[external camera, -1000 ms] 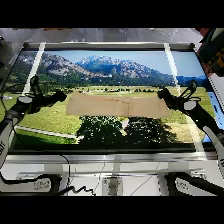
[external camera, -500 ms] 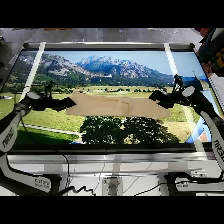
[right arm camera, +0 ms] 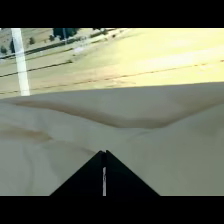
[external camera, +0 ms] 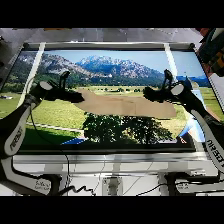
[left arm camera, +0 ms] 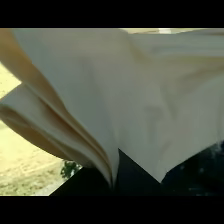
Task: Fold the clothes and pants, and hang the long-sleeved shirts on hangers.
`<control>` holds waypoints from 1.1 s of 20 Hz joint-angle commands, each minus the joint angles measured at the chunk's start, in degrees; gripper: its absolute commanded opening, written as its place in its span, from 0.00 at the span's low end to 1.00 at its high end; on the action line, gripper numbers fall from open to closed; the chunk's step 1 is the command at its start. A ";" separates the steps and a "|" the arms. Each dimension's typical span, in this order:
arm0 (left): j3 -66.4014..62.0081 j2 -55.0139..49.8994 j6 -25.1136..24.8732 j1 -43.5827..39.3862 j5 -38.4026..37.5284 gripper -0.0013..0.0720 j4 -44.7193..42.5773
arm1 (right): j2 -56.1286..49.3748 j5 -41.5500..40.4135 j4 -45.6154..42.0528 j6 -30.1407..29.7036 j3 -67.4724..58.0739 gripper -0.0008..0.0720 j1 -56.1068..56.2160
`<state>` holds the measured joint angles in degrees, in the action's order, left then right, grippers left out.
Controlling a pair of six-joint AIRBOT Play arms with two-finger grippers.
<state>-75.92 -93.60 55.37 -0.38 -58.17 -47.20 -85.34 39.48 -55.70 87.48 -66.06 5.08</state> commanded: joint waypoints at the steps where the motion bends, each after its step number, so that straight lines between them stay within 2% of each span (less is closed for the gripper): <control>1: -2.27 8.04 0.28 0.46 -8.92 0.03 -1.25 | -1.25 -6.93 0.55 3.63 -0.11 0.03 7.30; 3: -2.27 13.97 1.86 1.42 -10.97 0.03 -1.27 | -3.41 -11.26 2.54 8.96 -0.13 0.03 13.49; 4: -2.27 16.50 2.27 1.95 -11.10 0.03 -1.25 | -4.61 -13.25 4.96 9.62 -0.13 0.03 16.63; 9: -2.27 22.88 2.32 3.02 -11.10 0.04 -1.20 | -13.70 -16.31 17.05 9.62 -6.80 0.03 32.65; 12: -2.23 22.29 2.34 1.95 -11.10 0.04 -1.16 | -15.72 -18.14 16.06 9.03 -11.89 0.03 37.31; 15: -2.16 20.41 2.34 -0.96 -11.06 0.04 2.73 | -14.34 -14.62 5.95 9.03 -13.90 0.03 34.71; 18: -2.16 16.04 2.34 -7.26 -8.52 0.04 10.38 | -10.67 -3.28 -3.19 9.01 -13.92 0.03 25.86; 20: -2.16 12.04 2.32 -13.81 -3.15 0.03 17.33 | -7.21 4.26 -8.87 9.01 -13.92 0.03 17.51; 22: -2.19 7.65 2.29 -21.92 5.57 0.03 23.02 | -3.45 9.84 -11.74 9.01 -13.92 0.03 8.72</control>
<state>-78.11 -80.97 57.71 -13.56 -62.11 -33.54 -93.03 38.98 -59.96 96.53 -79.70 23.90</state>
